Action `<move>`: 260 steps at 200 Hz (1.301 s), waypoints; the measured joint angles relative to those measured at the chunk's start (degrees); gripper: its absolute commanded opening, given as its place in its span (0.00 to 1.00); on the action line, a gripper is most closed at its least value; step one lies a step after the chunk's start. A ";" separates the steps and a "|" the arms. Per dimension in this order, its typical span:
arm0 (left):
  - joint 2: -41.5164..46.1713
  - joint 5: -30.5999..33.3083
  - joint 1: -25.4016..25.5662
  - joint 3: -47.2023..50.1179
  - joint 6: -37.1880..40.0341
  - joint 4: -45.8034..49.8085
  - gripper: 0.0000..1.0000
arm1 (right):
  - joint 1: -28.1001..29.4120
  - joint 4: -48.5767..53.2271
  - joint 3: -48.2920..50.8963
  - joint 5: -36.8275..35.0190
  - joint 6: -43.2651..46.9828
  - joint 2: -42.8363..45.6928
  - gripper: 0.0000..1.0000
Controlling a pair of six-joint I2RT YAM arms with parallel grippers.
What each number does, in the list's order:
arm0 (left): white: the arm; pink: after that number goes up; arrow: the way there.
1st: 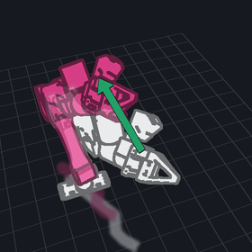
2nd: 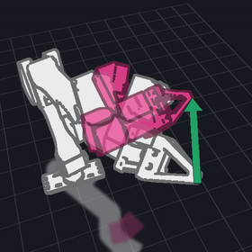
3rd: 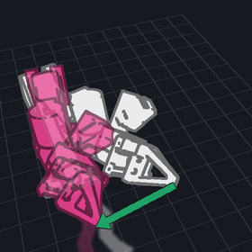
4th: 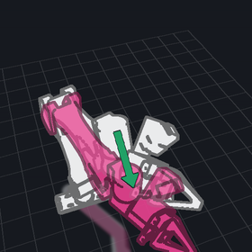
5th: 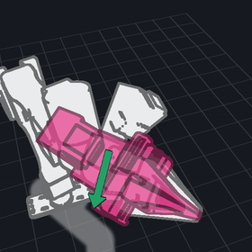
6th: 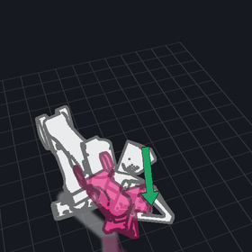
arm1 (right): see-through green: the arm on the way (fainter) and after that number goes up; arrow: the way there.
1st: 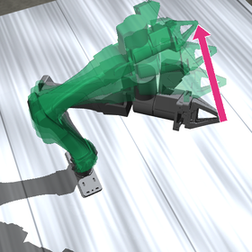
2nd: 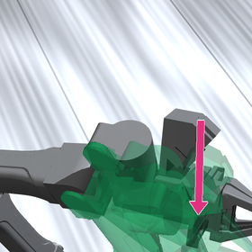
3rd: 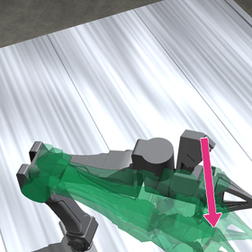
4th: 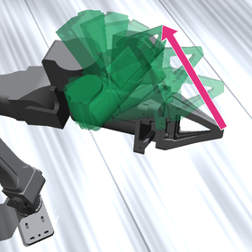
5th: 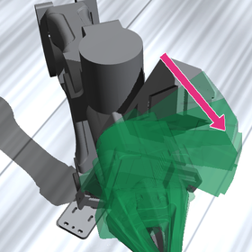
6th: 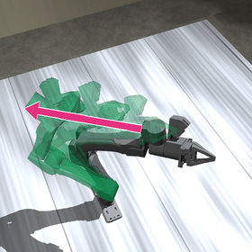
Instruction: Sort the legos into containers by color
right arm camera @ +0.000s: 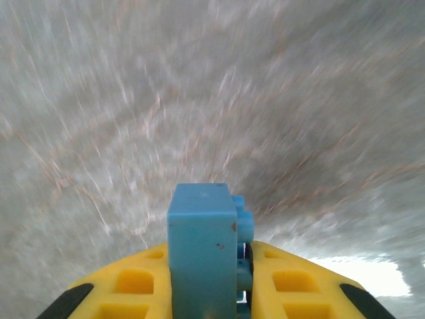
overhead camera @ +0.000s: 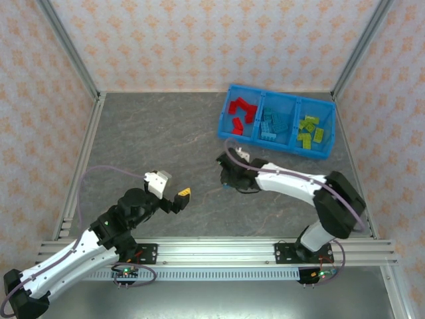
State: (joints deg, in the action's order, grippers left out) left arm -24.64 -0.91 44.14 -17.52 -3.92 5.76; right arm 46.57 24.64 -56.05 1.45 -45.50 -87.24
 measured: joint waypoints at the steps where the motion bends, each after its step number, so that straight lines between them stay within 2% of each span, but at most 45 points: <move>1: -0.09 -0.09 0.00 0.00 0.02 -0.07 1.00 | -0.33 0.15 0.00 -0.04 0.09 0.39 0.23; 28: -1.92 -0.81 -0.02 0.00 0.02 -1.01 1.00 | -9.92 2.03 -0.96 -1.97 5.20 8.11 0.22; 48: -3.48 -0.83 0.00 0.00 -0.02 -1.42 1.00 | -19.19 3.50 -5.86 -3.06 10.27 8.85 0.22; 69: -5.11 -0.81 0.00 0.00 -0.02 -1.79 1.00 | -27.85 5.01 -16.55 -4.33 15.80 2.69 0.21; 95: -6.32 0.07 0.00 0.00 -0.02 -1.77 1.00 | -34.51 5.49 -29.90 -3.87 20.09 -9.55 0.23; 104: -6.67 1.03 0.00 0.00 -0.02 -1.70 1.00 | -35.98 5.84 -33.48 -3.61 20.92 -13.68 0.30; 115: -6.82 2.91 0.00 -0.02 -0.04 -1.49 1.00 | -37.22 6.95 -37.29 -3.32 21.90 -18.43 0.48; 121: -6.91 4.42 0.00 -0.07 -0.07 -1.16 1.00 | -37.62 8.09 -39.23 -3.23 22.40 -20.79 0.55; 151: -7.04 13.51 0.00 -0.44 -1.05 1.25 1.00 | -37.70 12.66 -41.94 -2.47 23.23 -24.35 0.63; 163: -7.02 16.74 -0.02 -0.44 -1.57 1.31 1.00 | -37.57 11.91 -39.10 -1.64 23.26 -21.73 0.67; 177: -7.32 20.09 -0.04 -0.44 -1.97 1.29 1.00 | -37.51 10.60 -31.71 -0.83 23.17 -14.64 0.70; 210: -11.43 31.43 -0.96 -1.42 -2.36 -0.07 1.00 | -37.44 6.27 -12.13 -3.58 24.37 11.76 0.78; 237: -17.03 35.34 -8.35 -1.64 -1.05 -4.76 1.00 | -37.35 -5.77 8.07 -10.51 28.83 33.70 0.82; 253: -20.85 36.37 -13.46 -1.86 -0.17 -7.87 1.00 | -37.42 -15.15 21.44 -14.64 33.00 41.99 1.00; 260: -22.80 36.50 -16.00 -2.19 0.13 -9.35 1.00 | -37.40 -20.13 27.45 -16.50 35.19 43.41 0.99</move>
State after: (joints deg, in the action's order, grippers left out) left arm -47.44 35.59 28.14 -19.70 -3.79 -3.60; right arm 9.17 4.51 -28.60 -15.05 -10.31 -43.83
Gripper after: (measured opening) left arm 0.999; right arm 0.951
